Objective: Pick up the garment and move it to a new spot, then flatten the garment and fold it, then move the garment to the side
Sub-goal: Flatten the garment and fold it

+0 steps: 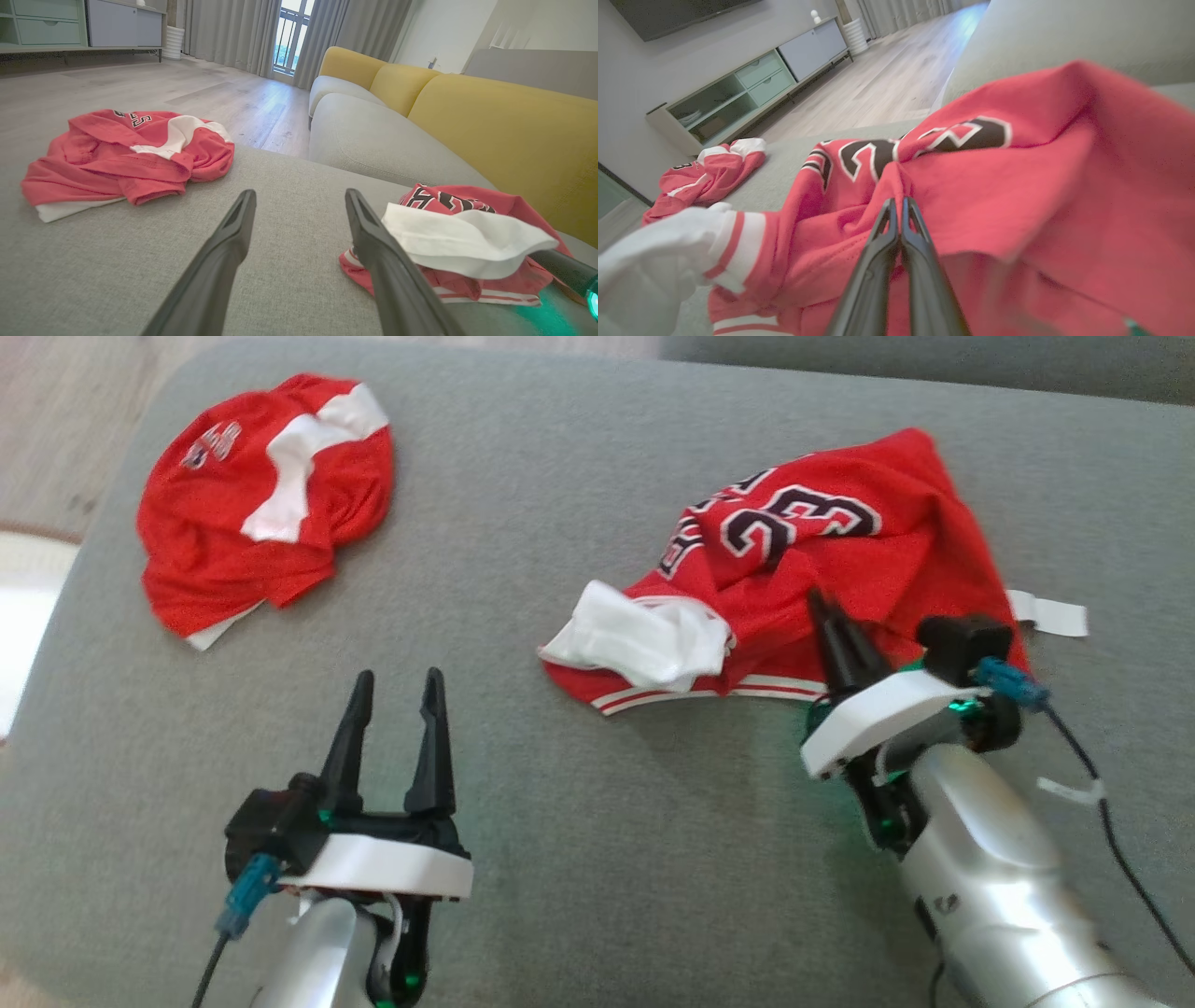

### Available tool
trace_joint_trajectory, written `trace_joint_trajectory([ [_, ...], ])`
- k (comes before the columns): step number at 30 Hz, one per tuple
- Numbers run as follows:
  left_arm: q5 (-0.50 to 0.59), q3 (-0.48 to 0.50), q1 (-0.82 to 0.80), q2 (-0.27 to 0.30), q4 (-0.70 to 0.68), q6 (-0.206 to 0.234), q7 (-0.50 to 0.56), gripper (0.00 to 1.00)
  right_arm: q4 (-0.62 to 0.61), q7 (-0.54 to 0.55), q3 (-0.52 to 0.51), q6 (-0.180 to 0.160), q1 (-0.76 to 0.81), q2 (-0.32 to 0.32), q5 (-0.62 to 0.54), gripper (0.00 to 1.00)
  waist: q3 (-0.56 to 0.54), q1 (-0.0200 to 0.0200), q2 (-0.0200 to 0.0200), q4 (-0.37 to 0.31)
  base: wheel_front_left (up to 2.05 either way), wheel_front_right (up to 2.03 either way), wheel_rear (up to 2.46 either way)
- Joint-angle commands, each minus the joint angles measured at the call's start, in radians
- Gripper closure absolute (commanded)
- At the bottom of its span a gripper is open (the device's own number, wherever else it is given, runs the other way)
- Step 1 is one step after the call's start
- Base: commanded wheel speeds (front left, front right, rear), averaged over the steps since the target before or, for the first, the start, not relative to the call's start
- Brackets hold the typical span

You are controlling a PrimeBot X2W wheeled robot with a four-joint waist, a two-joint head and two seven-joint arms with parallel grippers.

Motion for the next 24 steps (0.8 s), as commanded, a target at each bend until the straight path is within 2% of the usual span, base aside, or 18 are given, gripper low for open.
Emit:
trace_joint_trajectory([
  [1,0.008,0.037,-0.031,0.004,-0.029,0.003,-0.009,0.0,-0.032,-0.016,0.004,-0.001,-0.018,0.009,-0.009,1.0,-0.019,-0.0001,0.0,-0.022,0.0,0.0,0.0],
  [4,0.013,0.051,-0.024,0.004,-0.031,0.002,-0.009,0.0,-0.073,-0.018,-0.056,-0.001,0.011,-0.027,-0.045,1.0,-0.047,-0.0001,0.0,-0.058,0.0,0.0,0.0],
  [8,0.015,0.069,-0.009,0.004,-0.035,0.001,-0.009,0.0,-0.16,-0.004,-0.124,-0.001,0.068,-0.11,-0.076,1.0,-0.081,-0.0001,0.0,-0.106,0.0,0.0,0.0],
  [16,0.006,0.079,0.012,0.004,-0.046,0.009,-0.009,0.0,-0.401,0.184,-0.284,-0.001,0.248,-0.28,-0.107,1.0,-0.133,-0.0001,0.0,-0.165,0.0,0.0,0.0],
  [20,-0.002,0.069,0.02,0.004,-0.048,0.014,-0.009,0.0,-0.512,0.301,-0.387,-0.001,0.355,-0.305,-0.126,1.0,-0.148,-0.0001,0.0,-0.172,0.0,0.0,0.0],
  [24,-0.006,0.062,0.025,0.004,-0.05,0.017,-0.009,0.0,-0.603,0.418,-0.53,-0.001,0.447,-0.276,-0.194,1.0,-0.156,-0.0001,0.0,-0.171,0.0,0.0,0.0],
])
